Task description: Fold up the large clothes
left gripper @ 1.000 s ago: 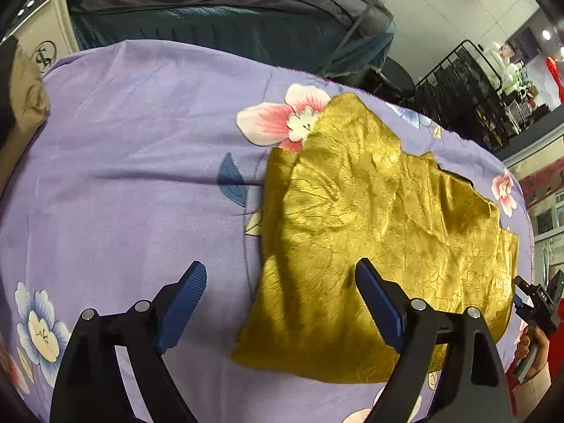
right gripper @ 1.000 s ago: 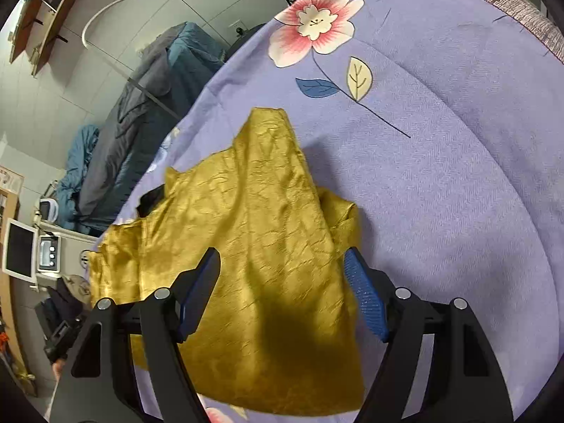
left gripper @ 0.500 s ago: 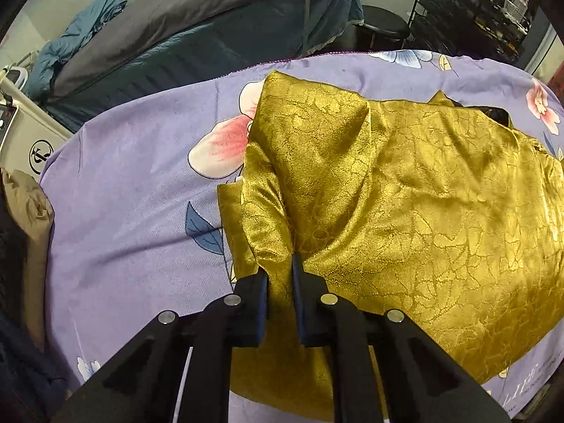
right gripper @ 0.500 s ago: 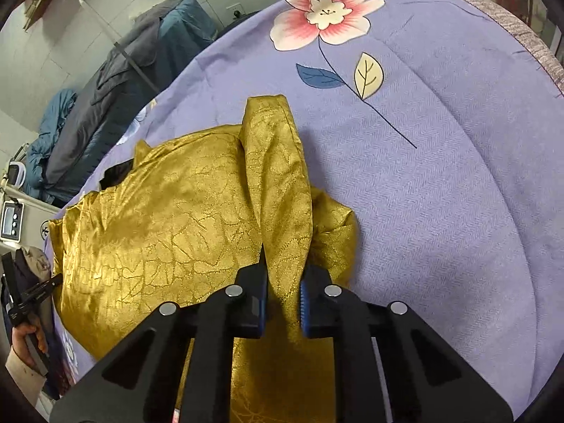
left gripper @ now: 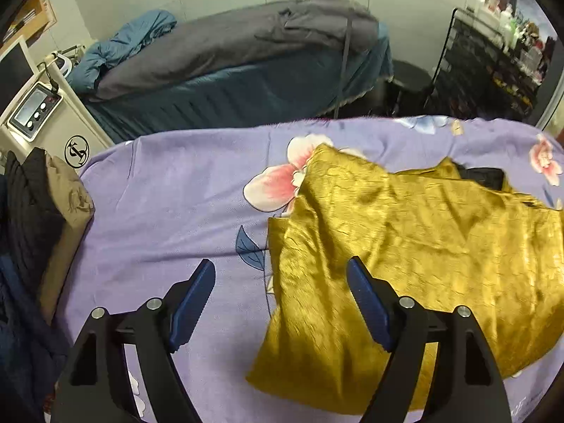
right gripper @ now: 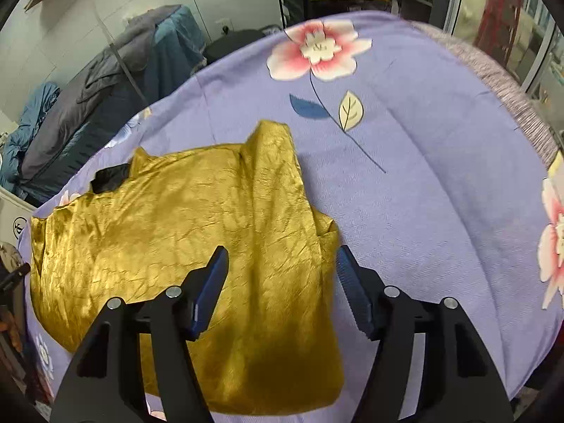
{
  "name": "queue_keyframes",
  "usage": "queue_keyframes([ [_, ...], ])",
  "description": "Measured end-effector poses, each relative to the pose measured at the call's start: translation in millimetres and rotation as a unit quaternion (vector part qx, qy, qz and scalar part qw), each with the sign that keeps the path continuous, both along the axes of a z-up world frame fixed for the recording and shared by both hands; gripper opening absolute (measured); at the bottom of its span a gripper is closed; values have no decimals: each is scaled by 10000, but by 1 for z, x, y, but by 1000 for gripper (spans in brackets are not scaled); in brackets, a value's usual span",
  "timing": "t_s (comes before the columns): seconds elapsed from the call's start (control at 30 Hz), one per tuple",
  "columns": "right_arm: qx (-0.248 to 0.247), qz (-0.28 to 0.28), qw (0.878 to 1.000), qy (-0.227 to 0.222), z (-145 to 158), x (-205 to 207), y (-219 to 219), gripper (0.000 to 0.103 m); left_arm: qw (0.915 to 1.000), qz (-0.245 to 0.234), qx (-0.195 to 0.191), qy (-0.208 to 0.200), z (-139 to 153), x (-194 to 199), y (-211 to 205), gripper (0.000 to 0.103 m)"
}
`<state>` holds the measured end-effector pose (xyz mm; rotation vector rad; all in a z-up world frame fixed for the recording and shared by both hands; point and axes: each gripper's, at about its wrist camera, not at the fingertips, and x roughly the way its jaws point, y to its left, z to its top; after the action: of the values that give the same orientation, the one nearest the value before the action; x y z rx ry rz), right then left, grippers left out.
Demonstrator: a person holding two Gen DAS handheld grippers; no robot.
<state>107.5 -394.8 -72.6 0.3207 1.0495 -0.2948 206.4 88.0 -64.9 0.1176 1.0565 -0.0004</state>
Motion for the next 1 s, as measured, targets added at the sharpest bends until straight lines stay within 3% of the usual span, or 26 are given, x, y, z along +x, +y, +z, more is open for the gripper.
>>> queue_keyframes([
  [0.1,-98,521,9986,-61,7,-10,39,67,9992,-343,-161,-110,6,-29,-15,75],
  [0.2,-128,1154,9932,98,-2,-22,83,68,9964,-825,-177,130,-9,-54,-41,75],
  [0.27,-84,1400,9896,310,-14,-27,108,68,9953,-932,-79,259,-21,-62,-53,75],
  [0.33,11,1478,9883,363,-17,-35,127,68,9941,-974,-245,405,-30,-69,-63,75],
  [0.43,138,1433,9890,327,-13,-46,139,69,9921,-993,-583,507,-35,-71,-65,75],
  [0.77,-14,951,9942,500,-14,-86,142,73,9893,-1335,-437,403,-33,-87,-78,76],
  [1.0,-166,775,9959,436,-9,-75,114,80,9942,-843,-620,242,-20,-70,-32,82],
])
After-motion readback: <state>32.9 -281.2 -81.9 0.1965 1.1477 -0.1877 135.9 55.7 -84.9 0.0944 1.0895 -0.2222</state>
